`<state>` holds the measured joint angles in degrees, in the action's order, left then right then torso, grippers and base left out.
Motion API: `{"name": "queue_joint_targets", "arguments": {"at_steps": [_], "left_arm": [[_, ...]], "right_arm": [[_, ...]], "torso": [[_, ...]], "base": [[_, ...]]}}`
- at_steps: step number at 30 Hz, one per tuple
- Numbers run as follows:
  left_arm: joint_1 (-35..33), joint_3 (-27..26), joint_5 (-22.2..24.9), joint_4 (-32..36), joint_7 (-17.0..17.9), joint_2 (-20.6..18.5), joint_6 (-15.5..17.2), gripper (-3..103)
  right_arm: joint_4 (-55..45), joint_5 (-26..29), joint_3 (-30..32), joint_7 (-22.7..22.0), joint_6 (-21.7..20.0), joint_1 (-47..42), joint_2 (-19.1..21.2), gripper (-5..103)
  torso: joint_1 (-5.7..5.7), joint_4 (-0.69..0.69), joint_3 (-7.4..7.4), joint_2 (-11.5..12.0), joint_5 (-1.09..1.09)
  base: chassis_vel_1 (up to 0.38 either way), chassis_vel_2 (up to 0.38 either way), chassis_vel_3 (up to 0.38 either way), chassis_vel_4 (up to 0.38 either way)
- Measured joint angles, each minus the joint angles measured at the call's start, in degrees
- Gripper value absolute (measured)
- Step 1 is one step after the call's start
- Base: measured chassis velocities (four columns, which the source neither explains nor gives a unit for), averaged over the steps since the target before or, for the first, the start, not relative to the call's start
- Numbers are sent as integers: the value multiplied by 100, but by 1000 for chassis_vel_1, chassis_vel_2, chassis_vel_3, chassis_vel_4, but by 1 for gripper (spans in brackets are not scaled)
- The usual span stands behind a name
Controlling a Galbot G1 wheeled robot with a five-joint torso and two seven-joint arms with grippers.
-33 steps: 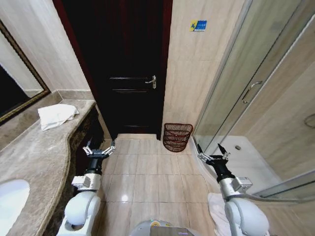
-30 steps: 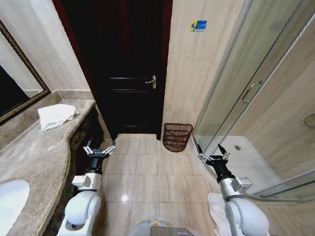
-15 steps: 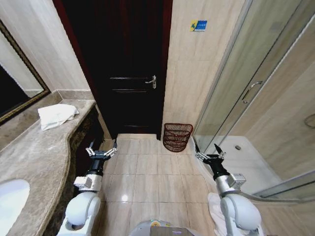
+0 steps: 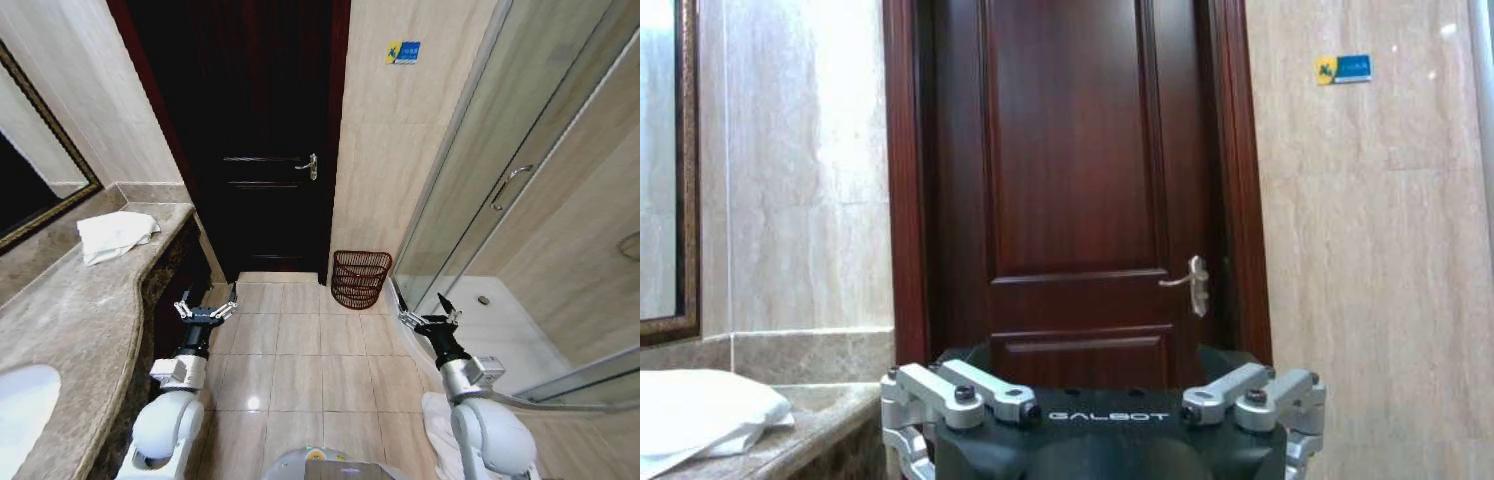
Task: Discard the used towel into the hamper.
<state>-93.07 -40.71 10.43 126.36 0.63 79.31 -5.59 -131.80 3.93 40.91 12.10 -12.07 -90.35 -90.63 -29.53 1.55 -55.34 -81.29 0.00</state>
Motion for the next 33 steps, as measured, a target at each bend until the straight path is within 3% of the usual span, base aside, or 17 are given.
{"name": "queue_joint_targets", "arguments": {"at_steps": [33], "left_arm": [[-102, -51, -89, 97, -7, 68, -144, 100]], "right_arm": [[-213, 87, 42, 87, 123, -156, 7, 100]], "torso": [[0, 0, 0, 0, 0]], "base": [[24, 24, 25, 19]]}}
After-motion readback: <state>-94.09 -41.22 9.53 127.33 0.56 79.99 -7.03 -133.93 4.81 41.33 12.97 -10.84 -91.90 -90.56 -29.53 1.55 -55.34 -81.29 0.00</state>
